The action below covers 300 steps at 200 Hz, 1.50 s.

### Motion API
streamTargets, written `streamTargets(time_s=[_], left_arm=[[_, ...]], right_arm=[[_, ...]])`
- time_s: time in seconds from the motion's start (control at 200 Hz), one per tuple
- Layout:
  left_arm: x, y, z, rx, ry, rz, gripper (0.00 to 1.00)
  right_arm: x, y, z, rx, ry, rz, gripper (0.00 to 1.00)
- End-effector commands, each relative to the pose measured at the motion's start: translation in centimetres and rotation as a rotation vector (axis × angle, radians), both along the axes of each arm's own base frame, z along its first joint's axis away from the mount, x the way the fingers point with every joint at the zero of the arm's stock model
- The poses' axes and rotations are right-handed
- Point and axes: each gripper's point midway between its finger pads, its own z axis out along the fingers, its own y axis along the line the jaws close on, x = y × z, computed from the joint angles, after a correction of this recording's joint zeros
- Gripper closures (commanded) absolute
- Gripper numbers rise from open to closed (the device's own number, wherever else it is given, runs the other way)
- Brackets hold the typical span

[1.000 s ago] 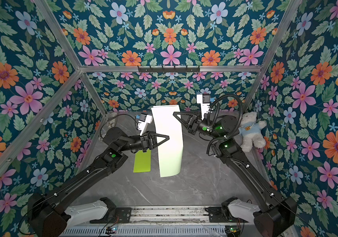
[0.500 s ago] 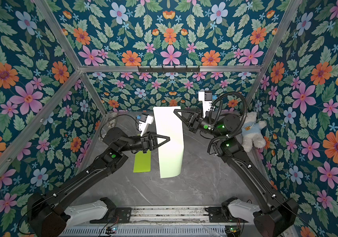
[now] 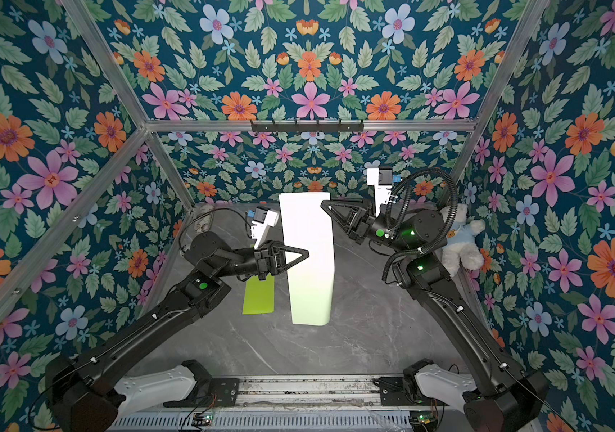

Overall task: Fold the rectangular paper in half along the long edge
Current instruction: Fold the paper.

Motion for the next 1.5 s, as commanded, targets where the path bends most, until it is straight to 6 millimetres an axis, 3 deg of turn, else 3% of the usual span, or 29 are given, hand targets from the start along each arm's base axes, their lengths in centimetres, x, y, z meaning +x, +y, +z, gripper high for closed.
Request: streamTargets(time_s=[0.0, 0.18, 0.335, 0.47, 0.725, 1.005, 1.18, 1.275, 1.4, 1.495], left_arm=[[-0.2, 0.6, 2.0, -0.041, -0.061, 0.027, 1.00], [-0.2, 0.7, 3.5, -0.068, -0.077, 0.046, 1.00], [0.3, 0.5, 3.9, -0.078, -0.070, 0.065, 1.00], [0.4, 0.4, 4.3, -0.085, -0.072, 0.070, 1.00], [0.5, 0.0, 4.0, -0.075, -0.058, 0.072, 1.00], [0.3, -0.5, 3.1, -0.048, -0.045, 0.067, 1.00], [0.4, -0.4, 3.2, -0.045, -0.048, 0.082, 1.00], [0.4, -0.4, 3.6, -0.050, -0.053, 0.083, 1.00], [0.4, -0.4, 4.0, -0.054, -0.064, 0.082, 1.00], [0.6, -0.7, 4.0, -0.051, -0.062, 0.078, 1.00]], right_arm=[[-0.6, 0.2, -2.3, -0.073, 0.047, 0.021, 0.63], [-2.1, 0.4, -5.5, -0.110, 0.132, 0.083, 0.62], [-4.0, 0.5, -6.4, -0.106, 0.160, 0.130, 0.66], [-5.0, 0.1, -6.6, -0.105, 0.165, 0.145, 0.73], [-5.5, -0.6, -5.5, -0.083, 0.157, 0.118, 0.64], [-5.1, -0.8, -4.7, -0.082, 0.145, 0.083, 0.64], [-4.8, -0.5, -5.4, -0.117, 0.166, 0.085, 0.78], [-4.8, -0.2, -6.3, -0.145, 0.194, 0.105, 0.78], [-5.5, 0.0, -7.2, -0.175, 0.216, 0.151, 0.81], [-6.3, -0.1, -7.3, -0.181, 0.214, 0.177, 0.91]])
